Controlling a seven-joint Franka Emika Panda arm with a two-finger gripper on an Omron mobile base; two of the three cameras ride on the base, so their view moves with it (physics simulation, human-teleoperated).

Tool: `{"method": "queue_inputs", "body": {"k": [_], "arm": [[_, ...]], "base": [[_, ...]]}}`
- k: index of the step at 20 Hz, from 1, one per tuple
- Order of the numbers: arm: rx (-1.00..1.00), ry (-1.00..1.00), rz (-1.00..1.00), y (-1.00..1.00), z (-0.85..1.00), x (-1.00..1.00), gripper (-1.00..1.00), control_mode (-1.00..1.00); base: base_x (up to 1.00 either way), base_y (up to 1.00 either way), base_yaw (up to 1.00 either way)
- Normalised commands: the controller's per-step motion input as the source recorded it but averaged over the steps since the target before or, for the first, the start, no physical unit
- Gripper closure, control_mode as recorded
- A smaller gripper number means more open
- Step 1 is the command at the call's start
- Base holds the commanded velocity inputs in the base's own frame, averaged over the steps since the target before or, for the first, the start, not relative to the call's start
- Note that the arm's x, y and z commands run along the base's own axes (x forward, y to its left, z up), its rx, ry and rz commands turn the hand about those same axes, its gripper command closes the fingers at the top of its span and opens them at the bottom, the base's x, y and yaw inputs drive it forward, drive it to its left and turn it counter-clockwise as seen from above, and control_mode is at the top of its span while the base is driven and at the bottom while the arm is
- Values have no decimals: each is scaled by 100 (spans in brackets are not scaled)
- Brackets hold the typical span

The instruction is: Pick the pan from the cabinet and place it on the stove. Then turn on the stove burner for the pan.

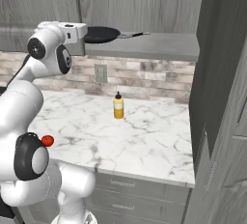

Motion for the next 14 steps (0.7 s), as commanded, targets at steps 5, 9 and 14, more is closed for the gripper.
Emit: {"method": "queue_inputs", "body": {"k": [5,9,14], "arm": [[0,0,0,26,-4,52,100,-100],[0,0,1,24,-4,40,100,-100],[0,0,1,27,-5,19,100,-100]], "base": [[0,0,0],[0,0,0],[0,0,0]]}}
